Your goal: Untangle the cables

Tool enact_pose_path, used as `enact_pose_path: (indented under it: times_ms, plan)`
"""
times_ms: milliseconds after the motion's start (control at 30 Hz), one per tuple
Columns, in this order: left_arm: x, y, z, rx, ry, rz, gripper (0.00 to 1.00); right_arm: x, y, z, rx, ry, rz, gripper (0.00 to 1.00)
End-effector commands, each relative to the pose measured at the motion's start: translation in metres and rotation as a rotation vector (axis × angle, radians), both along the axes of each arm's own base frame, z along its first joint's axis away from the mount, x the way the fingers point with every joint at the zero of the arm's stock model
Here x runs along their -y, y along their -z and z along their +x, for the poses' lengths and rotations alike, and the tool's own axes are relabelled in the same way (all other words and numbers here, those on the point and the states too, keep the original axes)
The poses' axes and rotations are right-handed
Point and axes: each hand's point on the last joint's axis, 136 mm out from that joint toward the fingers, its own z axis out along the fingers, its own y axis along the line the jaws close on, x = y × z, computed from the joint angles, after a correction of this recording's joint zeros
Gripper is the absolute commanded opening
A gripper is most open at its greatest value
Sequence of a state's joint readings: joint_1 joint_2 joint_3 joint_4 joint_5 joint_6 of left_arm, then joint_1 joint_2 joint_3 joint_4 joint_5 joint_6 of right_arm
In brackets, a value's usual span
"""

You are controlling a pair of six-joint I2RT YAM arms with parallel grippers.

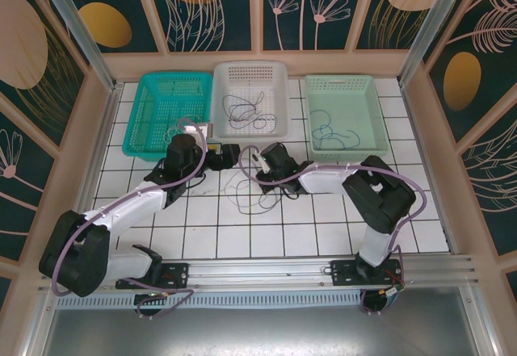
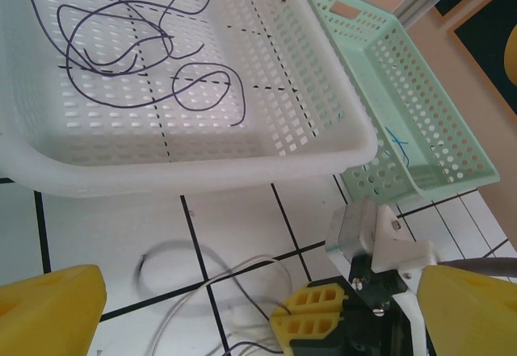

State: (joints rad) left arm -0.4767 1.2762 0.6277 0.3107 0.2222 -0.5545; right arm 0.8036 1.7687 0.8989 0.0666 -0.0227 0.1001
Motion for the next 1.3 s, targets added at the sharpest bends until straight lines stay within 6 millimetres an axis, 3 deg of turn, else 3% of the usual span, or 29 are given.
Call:
enact_pose_path:
  times_ms: [0,367,500,933,1133,1267]
  plan:
    - [-0.004,-0.001,0.001,0.011,-0.013,0.004,0.99,-0.004,-0.033,0.002,0.070,0.019,0.071,0.07]
    - [0.007,-0.008,-0.001,0.037,0.054,-0.009,0.99,0.014,-0.106,-0.013,0.174,0.017,0.161,0.06]
    - [0.012,-0.014,-0.004,0.061,0.090,-0.038,0.99,0.020,-0.121,-0.016,0.184,0.026,0.220,0.06]
    - [0.051,-0.023,-0.025,0.001,0.321,-0.234,0.99,0.030,-0.132,-0.019,0.167,0.062,0.337,0.07]
    - [0.059,-0.021,-0.036,-0.093,0.370,-0.328,0.98,0.035,-0.132,-0.011,0.190,0.119,0.340,0.07]
    - [0.062,-0.030,-0.043,-0.119,0.377,-0.427,0.99,0.033,-0.133,-0.009,0.213,0.131,0.342,0.07]
